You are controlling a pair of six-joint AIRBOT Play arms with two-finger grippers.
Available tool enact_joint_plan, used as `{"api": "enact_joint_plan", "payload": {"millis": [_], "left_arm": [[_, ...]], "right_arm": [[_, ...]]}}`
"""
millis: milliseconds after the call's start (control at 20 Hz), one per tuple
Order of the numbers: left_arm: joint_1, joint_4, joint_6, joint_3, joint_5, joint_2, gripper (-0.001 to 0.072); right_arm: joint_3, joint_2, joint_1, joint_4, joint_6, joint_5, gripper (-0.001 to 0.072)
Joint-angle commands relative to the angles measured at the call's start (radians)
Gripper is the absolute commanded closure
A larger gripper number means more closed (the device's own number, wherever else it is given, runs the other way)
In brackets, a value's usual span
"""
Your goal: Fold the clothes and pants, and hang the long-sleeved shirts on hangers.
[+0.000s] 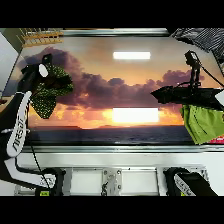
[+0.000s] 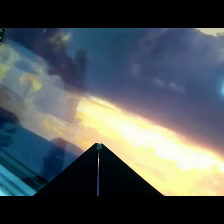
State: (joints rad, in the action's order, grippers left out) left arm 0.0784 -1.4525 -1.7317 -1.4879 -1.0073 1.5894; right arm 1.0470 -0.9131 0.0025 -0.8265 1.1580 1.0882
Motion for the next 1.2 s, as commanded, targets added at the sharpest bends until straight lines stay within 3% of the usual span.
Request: {"api": "enact_joint_plan", "payload": {"millis": [0, 150, 400, 450, 500, 550, 850, 1100, 1150], "left_arm": [[0.223, 0.078, 0.021, -0.001, -0.002, -0.143, 0.0705], [0.485, 0.090, -0.005, 0.000, 0.084, -0.171, 0.0705], [0.779, 0.091, -0.065, -0.002, 0.234, -0.082, 0.0701], [0.798, 0.089, -0.065, -0.002, 0.230, -0.068, 0.0425], [0.795, 0.083, -0.070, -0.001, 0.218, -0.064, 0.0085], [0.770, 0.084, -0.078, -0.001, 0.195, -0.070, 0.0025], [0.358, 0.084, -0.079, 0.023, 0.053, -0.136, 0.0025], [0.004, 0.097, -0.083, 0.176, 0.041, -0.090, 0.0025], [-0.048, 0.124, -0.082, 0.208, 0.045, -0.067, 0.0025]], "right_arm": [[0.000, 0.000, 0.001, 0.029, 0.002, -0.011, 0.0695], [0.000, 0.000, 0.000, 0.186, -0.006, -0.013, 0.0695], [0.001, 0.000, -0.119, 0.190, -0.037, -0.060, 0.0700], [0.001, 0.000, -0.168, 0.177, -0.036, -0.058, 0.0700], [0.001, 0.000, -0.216, 0.156, -0.036, -0.051, 0.0700], [0.001, 0.000, -0.254, 0.126, -0.036, -0.041, 0.0700], [-0.010, -0.006, -0.333, -0.166, 0.050, 0.019, 0.0700], [-0.031, -0.082, -0.331, -0.128, 0.050, 0.031, 0.0687], [-0.031, -0.104, -0.330, -0.109, 0.050, 0.039, 0.0613]]}}
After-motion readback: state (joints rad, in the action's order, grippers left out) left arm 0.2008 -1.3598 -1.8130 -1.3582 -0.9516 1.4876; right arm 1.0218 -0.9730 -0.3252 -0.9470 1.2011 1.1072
